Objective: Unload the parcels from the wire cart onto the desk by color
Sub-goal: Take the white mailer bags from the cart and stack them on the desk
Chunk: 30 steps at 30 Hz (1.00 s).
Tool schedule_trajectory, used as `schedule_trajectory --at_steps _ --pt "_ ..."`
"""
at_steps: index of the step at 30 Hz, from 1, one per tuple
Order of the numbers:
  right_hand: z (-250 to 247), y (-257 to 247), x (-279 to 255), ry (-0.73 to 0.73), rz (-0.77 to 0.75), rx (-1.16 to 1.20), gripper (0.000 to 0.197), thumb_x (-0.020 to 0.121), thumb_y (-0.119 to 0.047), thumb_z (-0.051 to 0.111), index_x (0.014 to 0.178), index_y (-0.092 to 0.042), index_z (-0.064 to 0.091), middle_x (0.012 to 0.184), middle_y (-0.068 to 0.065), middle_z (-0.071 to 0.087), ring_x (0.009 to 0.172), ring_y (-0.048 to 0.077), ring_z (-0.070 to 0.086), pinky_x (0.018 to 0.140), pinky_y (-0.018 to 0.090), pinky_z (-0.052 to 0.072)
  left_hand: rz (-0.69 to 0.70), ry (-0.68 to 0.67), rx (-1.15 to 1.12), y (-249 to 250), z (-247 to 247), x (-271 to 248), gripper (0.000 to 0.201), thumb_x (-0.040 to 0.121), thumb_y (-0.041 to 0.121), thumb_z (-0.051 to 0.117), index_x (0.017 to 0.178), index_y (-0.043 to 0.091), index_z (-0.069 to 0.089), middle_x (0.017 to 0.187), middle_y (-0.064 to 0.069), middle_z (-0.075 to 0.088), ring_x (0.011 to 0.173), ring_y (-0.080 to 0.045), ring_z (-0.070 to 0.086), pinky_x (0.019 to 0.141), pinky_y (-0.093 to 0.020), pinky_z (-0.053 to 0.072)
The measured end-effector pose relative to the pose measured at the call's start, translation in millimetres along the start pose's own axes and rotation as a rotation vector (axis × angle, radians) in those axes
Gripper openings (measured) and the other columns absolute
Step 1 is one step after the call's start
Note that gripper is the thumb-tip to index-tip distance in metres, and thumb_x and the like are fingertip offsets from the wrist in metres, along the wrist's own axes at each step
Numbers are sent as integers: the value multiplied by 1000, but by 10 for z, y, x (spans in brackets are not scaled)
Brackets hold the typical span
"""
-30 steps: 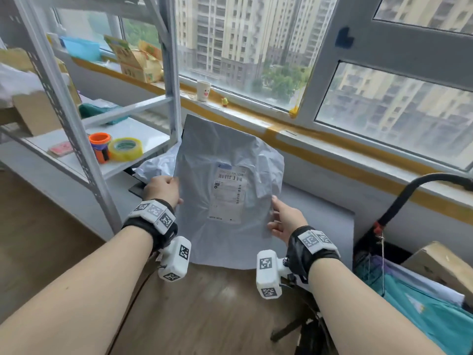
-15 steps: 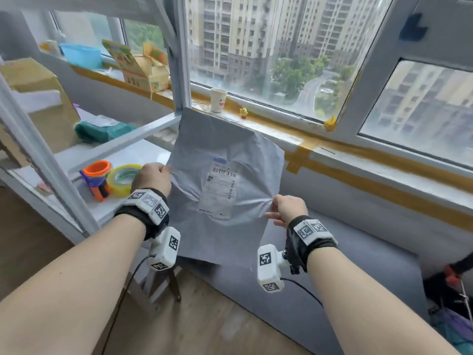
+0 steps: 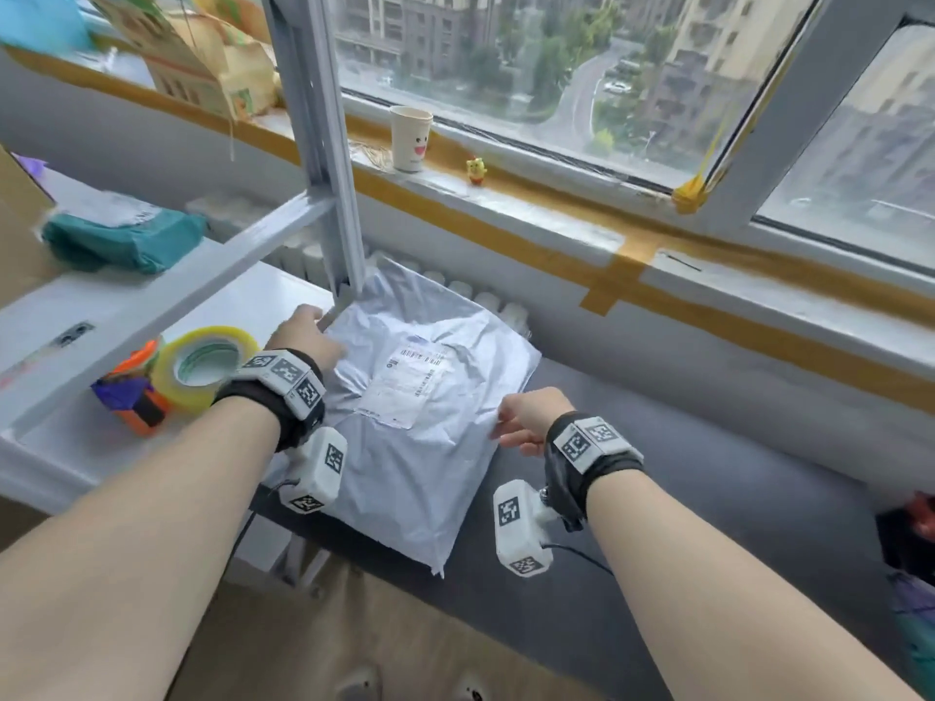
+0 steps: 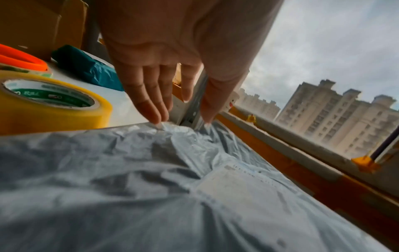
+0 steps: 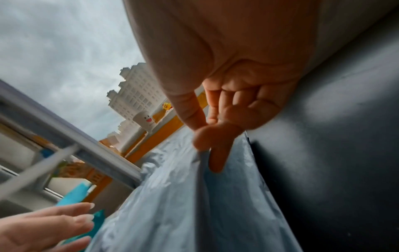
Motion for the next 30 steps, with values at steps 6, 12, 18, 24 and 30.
schedule_trajectory --at_steps 6,12,18,24,30 --pt "65 -21 124 113 44 -126 10 76 -12 57 66 -10 53 59 5 59 42 16 50 39 14 33 64 -316 178 -135 377 147 74 74 25 76 139 15 41 138 -12 47 124 -26 48 104 -30 37" --pt "207 -236 139 264 -197 -300 37 73 -35 74 103 -23 56 106 -1 54 98 19 55 84 29 45 196 -302 287 -38 433 239 87 60 41 85 136 25 45 136 -12 39 127 -28 43 108 -35 35" --pt "757 -258 151 -99 -233 -798 111 57 -51 84 148 -29 24 153 5 22 141 27 23 115 42 26 264 -420 293 52 541 294 69 63 34 85 124 26 52 115 -5 58 98 -21 59 92 -28 44" --pt "831 -94 265 -70 -186 -892 123 53 -56 83 149 -39 7 159 1 2 146 27 6 116 52 13 334 -588 404 -79 701 242 112 50 44 89 144 28 30 133 -9 51 118 -25 53 103 -33 41" --pt "951 -58 369 -27 -192 -963 130 50 -57 84 149 -39 0 158 6 0 144 29 8 114 53 16 390 -567 576 -172 800 263 133 43 55 88 146 42 4 148 -14 28 130 -32 43 107 -44 38"
Point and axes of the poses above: each hand's wrist, its own x-axis towards the middle knuckle, its own z-axis out of the palm, y = z × x, the point moved 5 cm from there along x, towards the middle knuckle
